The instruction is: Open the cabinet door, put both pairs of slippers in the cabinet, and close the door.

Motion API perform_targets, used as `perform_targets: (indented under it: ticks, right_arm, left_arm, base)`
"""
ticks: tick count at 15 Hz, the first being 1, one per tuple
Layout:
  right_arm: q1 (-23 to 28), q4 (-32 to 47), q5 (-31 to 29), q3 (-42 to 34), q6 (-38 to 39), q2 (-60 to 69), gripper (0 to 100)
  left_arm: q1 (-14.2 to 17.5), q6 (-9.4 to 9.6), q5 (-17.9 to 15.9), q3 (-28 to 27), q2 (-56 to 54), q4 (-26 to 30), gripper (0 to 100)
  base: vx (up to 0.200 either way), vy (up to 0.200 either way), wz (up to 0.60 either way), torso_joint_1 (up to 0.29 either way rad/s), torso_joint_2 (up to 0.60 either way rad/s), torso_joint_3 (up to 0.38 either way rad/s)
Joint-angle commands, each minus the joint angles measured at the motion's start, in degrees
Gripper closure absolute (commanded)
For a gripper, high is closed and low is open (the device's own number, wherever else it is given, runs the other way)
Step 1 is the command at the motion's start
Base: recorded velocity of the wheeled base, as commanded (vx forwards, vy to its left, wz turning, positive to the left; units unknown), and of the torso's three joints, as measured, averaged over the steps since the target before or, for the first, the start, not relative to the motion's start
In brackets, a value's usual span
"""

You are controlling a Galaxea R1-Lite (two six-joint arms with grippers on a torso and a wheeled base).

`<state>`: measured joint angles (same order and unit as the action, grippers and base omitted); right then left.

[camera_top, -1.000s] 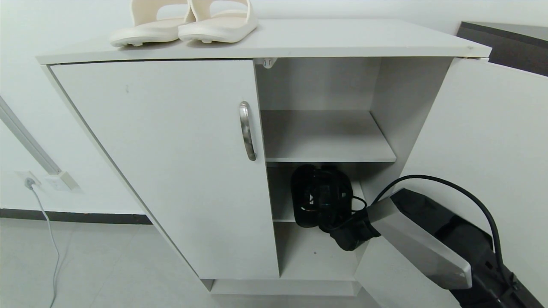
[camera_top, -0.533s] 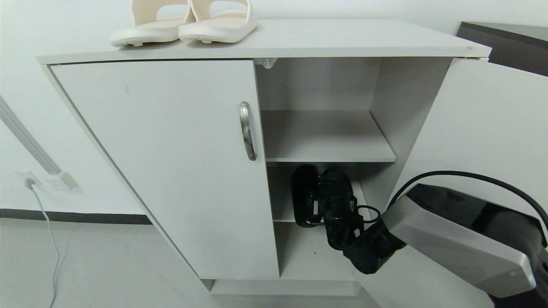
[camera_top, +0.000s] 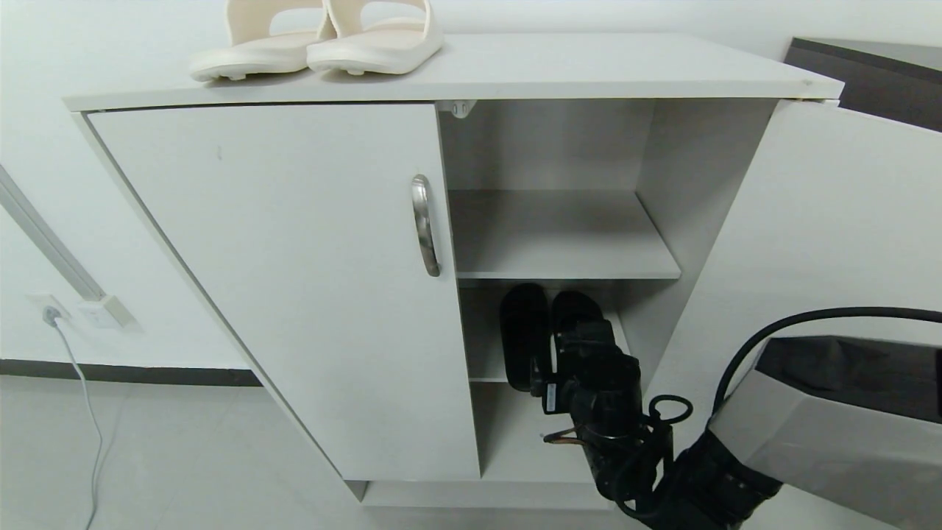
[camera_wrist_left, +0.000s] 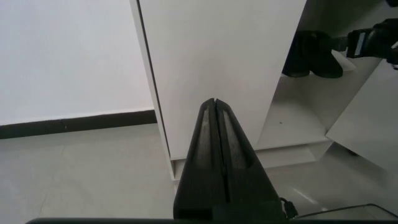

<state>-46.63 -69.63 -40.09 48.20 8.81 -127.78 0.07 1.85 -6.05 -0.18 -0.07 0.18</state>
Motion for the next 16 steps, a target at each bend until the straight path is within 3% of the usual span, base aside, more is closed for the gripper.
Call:
perform_targets:
  ticks: [1,8,12,16]
  right_arm:
    - [-2.85,-5.6,0.19,-9.18,-0.2,3.86,0]
    - [-2.77,-5.87,0.19,-9.79,-0.46,3.77,0]
    - [-2.68,-5.95,0.28,-10.14,-0.46,3.77,0]
    - [-2.68,-5.95,0.28,-10.14,-0.46,3.68,0]
  left_arm:
    - [0.01,-0.01,-0.02,0.01,0.07,-0.01,100]
    - [0.01,-0.1,-0.02,0.01,0.07,-0.01,100]
    - [0.01,-0.01,-0.02,0.01,0.07,-0.01,100]
    - [0.01,-0.1,0.07,0.01,0.07,-0.01,100]
  base:
    - [0.0,0.0,0.0,0.0,0.0,0.0]
    - [0.0,0.0,0.0,0.0,0.0,0.0]
    - [-0.2,0.0,0.0,0.004,0.01,0.004]
    - [0.0,0.0,0.0,0.0,0.0,0.0]
